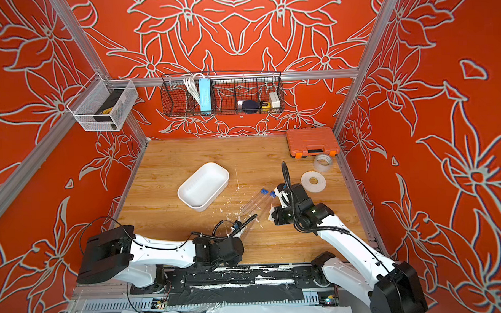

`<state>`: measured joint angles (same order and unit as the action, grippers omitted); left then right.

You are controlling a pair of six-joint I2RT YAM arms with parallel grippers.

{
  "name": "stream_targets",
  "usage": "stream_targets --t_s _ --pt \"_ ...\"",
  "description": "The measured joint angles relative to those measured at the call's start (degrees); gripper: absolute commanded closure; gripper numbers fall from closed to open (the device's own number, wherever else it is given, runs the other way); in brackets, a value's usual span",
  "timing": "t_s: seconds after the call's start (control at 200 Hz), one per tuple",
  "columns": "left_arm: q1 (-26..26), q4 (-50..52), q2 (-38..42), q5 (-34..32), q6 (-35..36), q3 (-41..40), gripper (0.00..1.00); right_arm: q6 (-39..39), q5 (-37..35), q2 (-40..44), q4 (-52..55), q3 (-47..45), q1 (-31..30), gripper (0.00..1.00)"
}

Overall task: Wipe the exteriors of test tubes
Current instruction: Pick up the test tube at the center of the board.

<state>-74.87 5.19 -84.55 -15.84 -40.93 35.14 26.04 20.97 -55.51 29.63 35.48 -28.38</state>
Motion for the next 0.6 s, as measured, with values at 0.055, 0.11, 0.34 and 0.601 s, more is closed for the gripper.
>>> stream_targets --t_s 0.055,0.11,0.34,0.601 --pt "-0.13 0.48 0.72 0.15 -0.26 -0.33 0.89 0.02 0.31 0.57 -0.04 0.00 0.00 1.00" --pt "-0.26 1.73 2.12 0.66 -0.37 -0.79 0.89 0.02 0.94 1.07 -0.04 0.00 0.00 1.00" --pt "-0.50 4.66 10.47 1.25 -0.46 -1.64 0.89 1.55 2.43 1.46 -0.70 -0.70 -4.11 1.00" --pt "0.81 3.96 15.26 1.05 -0.46 -3.26 0.89 4.09 1.01 -3.17 -5.09 -0.39 -17.18 1.00"
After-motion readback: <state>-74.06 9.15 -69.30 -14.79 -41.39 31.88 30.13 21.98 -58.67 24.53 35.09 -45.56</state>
